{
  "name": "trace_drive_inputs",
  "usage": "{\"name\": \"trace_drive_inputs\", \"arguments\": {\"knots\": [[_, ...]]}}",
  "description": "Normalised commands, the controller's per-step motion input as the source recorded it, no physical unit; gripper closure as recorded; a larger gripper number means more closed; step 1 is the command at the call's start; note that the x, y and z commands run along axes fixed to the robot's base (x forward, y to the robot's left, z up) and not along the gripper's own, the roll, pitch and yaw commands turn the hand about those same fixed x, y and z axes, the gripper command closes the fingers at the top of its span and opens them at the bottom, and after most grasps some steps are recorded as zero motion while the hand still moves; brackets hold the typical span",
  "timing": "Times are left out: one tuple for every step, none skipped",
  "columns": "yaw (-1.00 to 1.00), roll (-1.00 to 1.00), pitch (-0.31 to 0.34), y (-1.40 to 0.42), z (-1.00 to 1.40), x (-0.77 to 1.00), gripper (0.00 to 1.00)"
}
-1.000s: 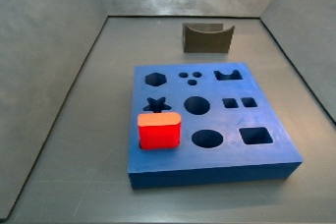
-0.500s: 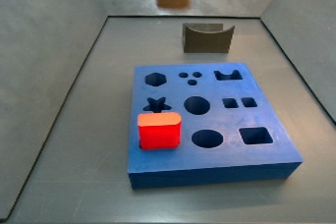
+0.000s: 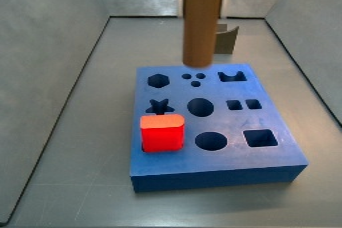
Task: Pick up the round object. Move to above the board. Insert the round object.
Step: Insert the round object.
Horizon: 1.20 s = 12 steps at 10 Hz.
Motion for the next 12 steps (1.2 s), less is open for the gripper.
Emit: {"name": "trace_drive_inputs", "arguments": {"knots": [[-0.02,0.08,-0.111,-0.11,-1.0,0.4,1.0],[-0.03,0.11,-0.054,-0.09,-0.92,0.34,1.0],[-0.03,0.05,-0.017,-0.09,-0.81,0.31,1.0],[-0.01,0.13,-0.029,-0.08,-0.53,0.13,1.0],[0.0,0.21,0.0,-0.06,-0.25,0.0,1.0],[0.0,0.28,0.0,0.0,-0.24,0.0,1.0],[0.0,0.35,0.0,0.0,-0.24,-0.04,1.0],[0.0,0.44,-0.049,-0.03,-0.23,-0.09,1.0],[0.0,0.43,-0.04,-0.05,-0.26,-0.06,1.0],[0.0,0.39,-0.054,-0.07,-0.32,-0.02,1.0],[0.0,0.36,-0.054,-0.1,-0.34,-0.01,1.0],[0.0,0.37,-0.06,-0.1,-0.38,0.0,1.0]]}}
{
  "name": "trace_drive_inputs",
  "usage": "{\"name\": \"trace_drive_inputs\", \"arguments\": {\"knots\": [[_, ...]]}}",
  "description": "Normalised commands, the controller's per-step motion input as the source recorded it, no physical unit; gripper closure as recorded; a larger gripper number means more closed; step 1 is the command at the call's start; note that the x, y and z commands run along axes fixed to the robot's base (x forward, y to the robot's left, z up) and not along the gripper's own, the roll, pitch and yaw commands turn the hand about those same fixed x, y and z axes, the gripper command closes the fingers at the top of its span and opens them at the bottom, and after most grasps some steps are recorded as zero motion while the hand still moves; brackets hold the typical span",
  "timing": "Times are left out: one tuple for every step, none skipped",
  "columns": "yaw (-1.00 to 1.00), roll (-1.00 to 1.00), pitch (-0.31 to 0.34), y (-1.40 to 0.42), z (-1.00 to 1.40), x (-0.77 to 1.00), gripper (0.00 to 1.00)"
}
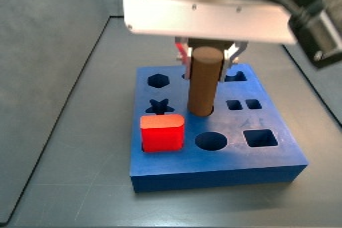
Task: Pick up the round object. Move to above the board. Insert the round object.
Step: Insert the round object.
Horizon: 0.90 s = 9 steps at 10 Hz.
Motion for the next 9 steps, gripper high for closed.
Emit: {"name": "trace_drive_inputs", "arguments": {"knots": [[0.0,0.31,-0.086,-0.12,-0.53,0.0,1.0],[0.0,0.27,-0.166,-0.15,-0.75,0.03,1.0],[0.0,0.27,-0.163,-0.15,-0.77,0.05,1.0],[0.0,0.25,-0.134,-0.14,-0.71,0.05,1.0],[0.0,0.15,-0.071,-0.14,-0.62,0.08,1.0],[-0.01,-0.17,0.0,0.0,-0.21,0.07,1.0],[0.0,-0.08,0.006,0.0,-0.06,0.07,1.0],[0.0,-0.09,0.029,0.04,0.0,0.05,1.0],[0.0,0.0,0.0,0.0,0.0,0.0,1.0]]}}
